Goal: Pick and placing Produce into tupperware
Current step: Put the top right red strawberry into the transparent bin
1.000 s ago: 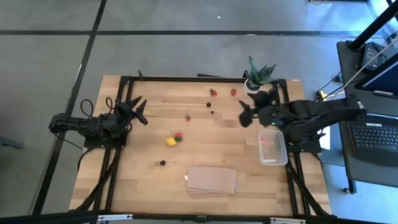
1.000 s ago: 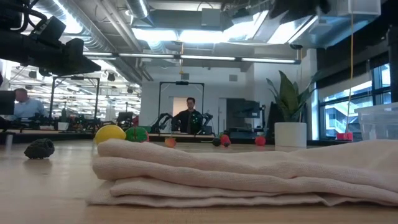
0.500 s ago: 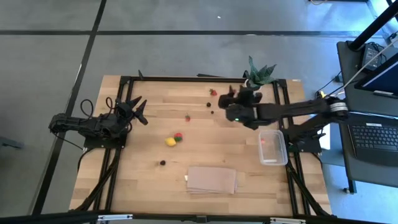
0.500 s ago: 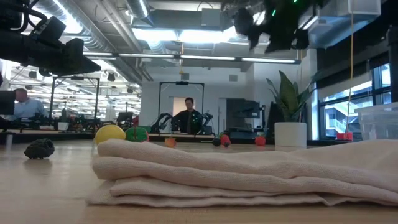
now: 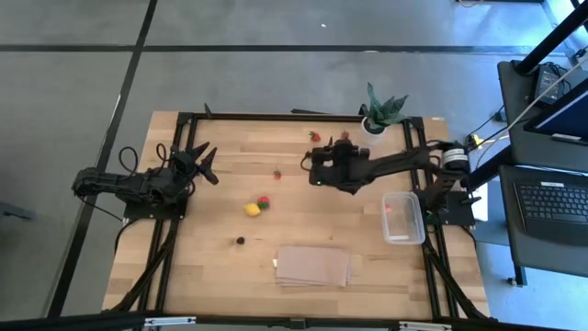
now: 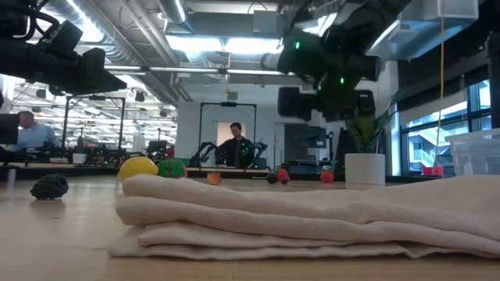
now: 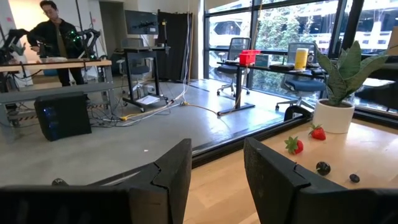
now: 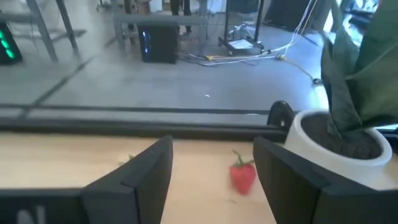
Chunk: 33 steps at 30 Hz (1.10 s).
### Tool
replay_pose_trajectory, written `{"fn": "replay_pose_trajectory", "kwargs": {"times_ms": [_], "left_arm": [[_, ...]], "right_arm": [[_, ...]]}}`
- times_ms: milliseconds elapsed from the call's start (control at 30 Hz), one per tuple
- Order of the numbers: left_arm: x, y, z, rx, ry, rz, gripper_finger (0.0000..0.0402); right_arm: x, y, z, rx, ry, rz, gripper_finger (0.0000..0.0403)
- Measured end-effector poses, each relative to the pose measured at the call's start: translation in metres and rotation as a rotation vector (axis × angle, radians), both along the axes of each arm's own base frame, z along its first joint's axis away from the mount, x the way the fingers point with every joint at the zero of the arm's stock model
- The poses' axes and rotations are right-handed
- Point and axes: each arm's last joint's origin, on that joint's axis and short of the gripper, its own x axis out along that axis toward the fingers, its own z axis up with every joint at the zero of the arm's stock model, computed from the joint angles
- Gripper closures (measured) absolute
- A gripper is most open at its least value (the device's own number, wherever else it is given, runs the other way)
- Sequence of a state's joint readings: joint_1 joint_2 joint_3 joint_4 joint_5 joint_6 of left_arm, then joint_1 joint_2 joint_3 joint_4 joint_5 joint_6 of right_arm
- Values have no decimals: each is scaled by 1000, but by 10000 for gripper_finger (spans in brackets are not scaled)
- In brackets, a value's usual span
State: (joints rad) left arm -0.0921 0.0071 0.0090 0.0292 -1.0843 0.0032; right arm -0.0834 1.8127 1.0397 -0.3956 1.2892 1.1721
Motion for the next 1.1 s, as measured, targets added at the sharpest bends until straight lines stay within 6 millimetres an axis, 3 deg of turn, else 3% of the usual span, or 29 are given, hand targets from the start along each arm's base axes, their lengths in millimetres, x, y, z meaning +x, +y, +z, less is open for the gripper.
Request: {"fn": "replay_pose_trajectory", "kwargs": {"times_ms": [133,400,767,1100], "left_arm": [[0,0,0,0,0,0,262],[0,0,0,0,0,0,262],[0,0,0,0,0,0,262],[0,0,0,6,8,0,262]], "right_arm": [[3,0,-20,7,46,-4,177],[3,-9,-39,105,58,-11,177],[-1,-22,-41,125,83,-49,177],[-1,-22,-42,181,105,-25,177]]}}
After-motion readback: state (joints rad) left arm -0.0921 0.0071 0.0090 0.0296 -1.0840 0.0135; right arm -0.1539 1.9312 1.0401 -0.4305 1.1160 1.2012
